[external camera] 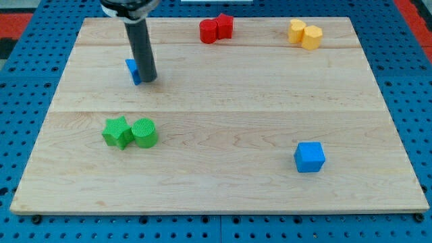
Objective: Move the blue triangle towards the top left corner
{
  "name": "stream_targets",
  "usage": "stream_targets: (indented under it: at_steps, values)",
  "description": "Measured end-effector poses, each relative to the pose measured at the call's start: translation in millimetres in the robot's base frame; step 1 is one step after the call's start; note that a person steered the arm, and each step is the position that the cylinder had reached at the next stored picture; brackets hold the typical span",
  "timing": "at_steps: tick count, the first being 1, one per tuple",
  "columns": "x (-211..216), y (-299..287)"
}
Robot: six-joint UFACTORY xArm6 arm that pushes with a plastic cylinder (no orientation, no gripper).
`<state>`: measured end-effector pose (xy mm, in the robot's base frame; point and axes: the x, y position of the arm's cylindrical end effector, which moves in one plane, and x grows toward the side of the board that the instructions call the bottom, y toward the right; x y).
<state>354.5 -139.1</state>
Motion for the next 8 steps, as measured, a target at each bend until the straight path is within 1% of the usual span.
stream_targets:
  at_steps: [1, 2, 6, 8]
  values:
    - [-31.8, -34.2]
    - [-16.2, -34.7]
    - [-38.3, -90.1]
    - [-83.8, -88.2]
